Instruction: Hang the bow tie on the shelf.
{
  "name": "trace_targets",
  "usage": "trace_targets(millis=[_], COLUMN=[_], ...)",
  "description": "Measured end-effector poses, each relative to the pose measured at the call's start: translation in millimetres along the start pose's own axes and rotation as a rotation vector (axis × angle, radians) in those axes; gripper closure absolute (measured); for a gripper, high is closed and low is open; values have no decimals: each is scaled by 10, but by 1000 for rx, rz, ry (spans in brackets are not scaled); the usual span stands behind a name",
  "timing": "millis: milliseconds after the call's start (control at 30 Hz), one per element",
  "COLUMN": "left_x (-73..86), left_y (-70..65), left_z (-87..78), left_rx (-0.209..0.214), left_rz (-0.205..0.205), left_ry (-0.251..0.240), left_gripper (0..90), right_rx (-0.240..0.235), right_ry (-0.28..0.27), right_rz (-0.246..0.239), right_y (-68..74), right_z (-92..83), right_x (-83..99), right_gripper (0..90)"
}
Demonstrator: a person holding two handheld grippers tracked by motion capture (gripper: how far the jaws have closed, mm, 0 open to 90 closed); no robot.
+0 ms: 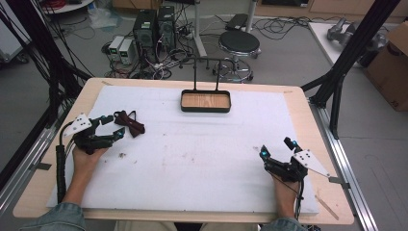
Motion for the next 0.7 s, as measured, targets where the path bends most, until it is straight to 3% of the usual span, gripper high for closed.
trace_targets(millis=[233, 333, 533, 600, 667, 700], left_x=[0, -7, -47, -55, -55, -53], left_y=[5, 17, 99, 134, 163, 182], left_z=[-1, 1, -23, -29, -9, 19], left_rx=[18, 5, -1, 4, 19, 11], left_rz=[-1, -12, -9, -3, 1, 10], left_ry=[-10, -27, -43, -56, -51, -23], left_gripper=[255, 262, 254, 291, 288, 292], right_rx=[-3, -6, -10, -11, -10, -12], right_ry=[6, 9, 12, 14, 16, 17], right_rz=[-5, -1, -14, -14, -13, -9], right_y=[12, 12, 18, 19, 20, 25], right_z=[4, 0, 9, 7, 7, 8], right_x=[1, 1, 2, 2, 3, 4], right_gripper=[49, 49, 49, 49, 49, 49])
Point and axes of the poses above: each handheld gripper's, and its own axes: z roughly forward along the jaws, x roughly out of its underside, y roughly to its left, the point moved 1 cm from there along z, roughly forward along the jaws, and after that the axes turned 2 degrees about y, right-handed, at the moved point
